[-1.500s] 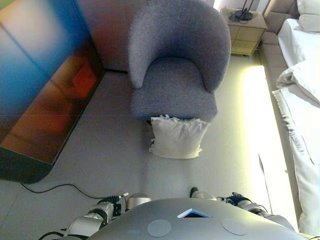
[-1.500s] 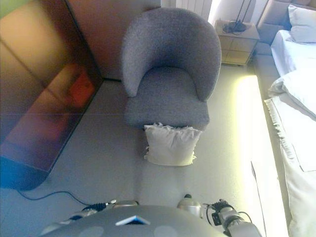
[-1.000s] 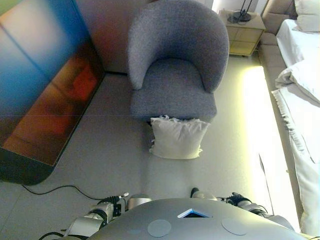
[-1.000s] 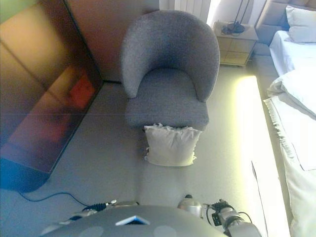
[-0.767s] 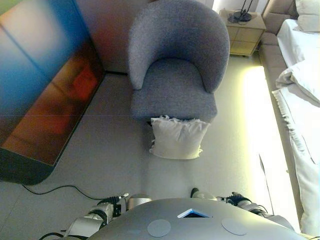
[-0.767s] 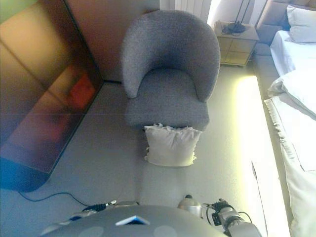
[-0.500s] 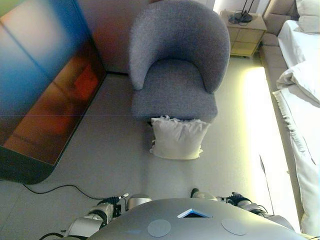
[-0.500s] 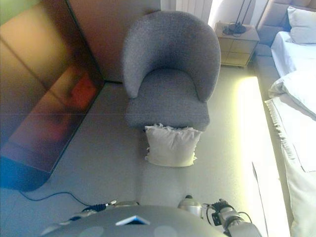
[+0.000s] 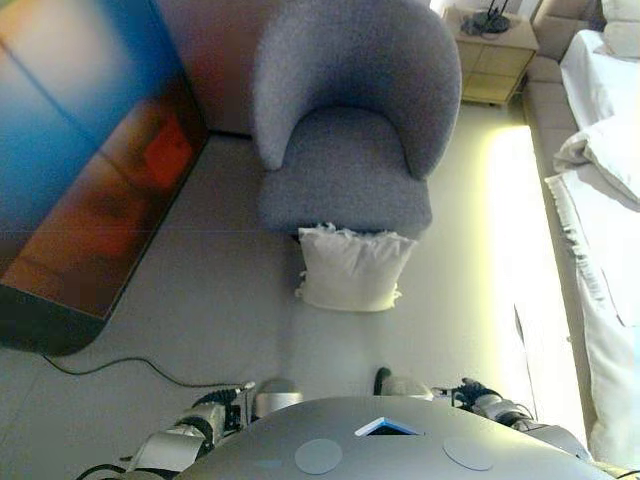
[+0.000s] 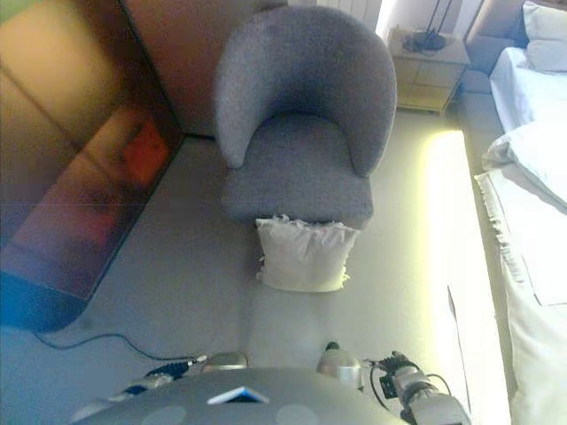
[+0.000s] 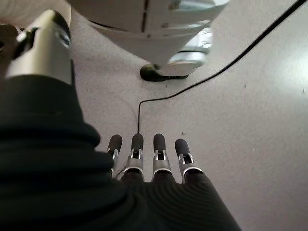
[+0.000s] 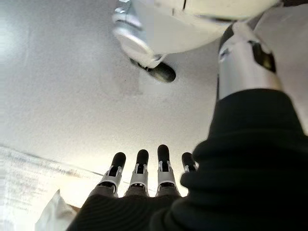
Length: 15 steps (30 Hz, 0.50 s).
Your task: Pick up the cushion and take it to the sofa
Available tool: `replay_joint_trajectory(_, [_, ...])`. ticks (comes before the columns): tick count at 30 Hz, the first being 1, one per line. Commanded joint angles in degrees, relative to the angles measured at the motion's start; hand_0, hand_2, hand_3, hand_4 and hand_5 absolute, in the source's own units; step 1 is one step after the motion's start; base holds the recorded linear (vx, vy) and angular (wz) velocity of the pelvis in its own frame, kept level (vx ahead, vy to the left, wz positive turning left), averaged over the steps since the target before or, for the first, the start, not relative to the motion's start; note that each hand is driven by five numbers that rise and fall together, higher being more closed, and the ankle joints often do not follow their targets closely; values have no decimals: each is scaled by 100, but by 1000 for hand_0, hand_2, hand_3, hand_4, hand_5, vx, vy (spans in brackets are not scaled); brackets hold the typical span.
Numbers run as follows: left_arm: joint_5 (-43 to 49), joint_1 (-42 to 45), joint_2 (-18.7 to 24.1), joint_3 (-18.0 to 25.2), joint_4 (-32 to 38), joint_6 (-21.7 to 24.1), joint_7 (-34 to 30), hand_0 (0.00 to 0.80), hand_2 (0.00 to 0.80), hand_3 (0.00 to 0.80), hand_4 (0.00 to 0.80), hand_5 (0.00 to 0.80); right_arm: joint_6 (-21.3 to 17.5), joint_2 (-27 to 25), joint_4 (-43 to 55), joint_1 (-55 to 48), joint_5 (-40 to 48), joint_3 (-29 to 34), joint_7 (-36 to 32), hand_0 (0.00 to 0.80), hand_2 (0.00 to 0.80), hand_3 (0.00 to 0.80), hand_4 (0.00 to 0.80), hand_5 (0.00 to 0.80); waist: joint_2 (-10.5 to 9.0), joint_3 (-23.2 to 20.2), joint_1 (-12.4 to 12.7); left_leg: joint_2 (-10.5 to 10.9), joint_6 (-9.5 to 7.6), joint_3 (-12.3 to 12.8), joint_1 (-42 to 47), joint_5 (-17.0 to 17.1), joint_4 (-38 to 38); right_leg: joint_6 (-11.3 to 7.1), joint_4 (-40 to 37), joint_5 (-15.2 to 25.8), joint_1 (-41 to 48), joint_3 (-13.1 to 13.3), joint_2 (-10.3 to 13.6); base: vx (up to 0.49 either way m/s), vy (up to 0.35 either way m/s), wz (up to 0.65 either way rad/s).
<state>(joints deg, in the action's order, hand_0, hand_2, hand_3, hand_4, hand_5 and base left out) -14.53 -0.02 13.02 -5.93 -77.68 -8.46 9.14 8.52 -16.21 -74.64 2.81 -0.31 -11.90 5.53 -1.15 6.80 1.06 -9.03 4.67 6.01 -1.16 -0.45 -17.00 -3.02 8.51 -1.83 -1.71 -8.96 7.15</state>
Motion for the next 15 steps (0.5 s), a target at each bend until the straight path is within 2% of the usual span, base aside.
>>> replay_joint_trajectory(1, [-219,-13,16,148,78,42,84,0,0,0,0,0,129,-87,-44,112,87,-129,-46,0,0,0,0,0,-365,397,147,114,-131,200,-747,-49,-968,235,-416,-229,801,180,-211,181,10,-10])
replay_joint_trajectory(3, [-227,81,24,212,77,101,133,0,0,0,0,0,72,-124,-66,127,-13,-74,-120,0,0,0,0,0,-229,439,278,299,-113,185,-846,76,-417,181,-382,-419,988,287,-326,285,50,-21])
replay_joint_trajectory(5, [-186,183,31,271,79,82,143,0,0,0,0,0,13,-137,-109,126,-182,-35,-160,0,0,0,0,0,-99,403,403,399,-69,225,-920,303,210,131,-491,-585,1286,449,-457,416,60,-58])
replay_joint_trajectory(7, [-130,252,36,287,53,27,82,0,0,0,0,0,-36,-141,-158,105,-199,-43,-147,0,0,0,0,0,6,325,541,391,-7,333,-981,620,1017,107,-669,-772,1712,568,-536,509,108,-43])
replay_joint_trajectory(10, [-105,363,-11,246,-31,13,-32,0,0,0,0,0,-79,-112,-236,87,-222,-52,-114,0,0,0,0,0,89,207,739,353,94,294,-1059,1134,1834,101,-860,-1056,2309,816,-520,592,167,-15])
replay_joint_trajectory(15, [-173,456,-95,263,-91,5,-23,0,0,0,0,0,178,-51,-352,40,-254,-91,-36,0,0,0,0,0,213,-2,918,92,189,202,-1259,1318,1947,19,-707,-1695,2784,1027,-328,591,197,-8])
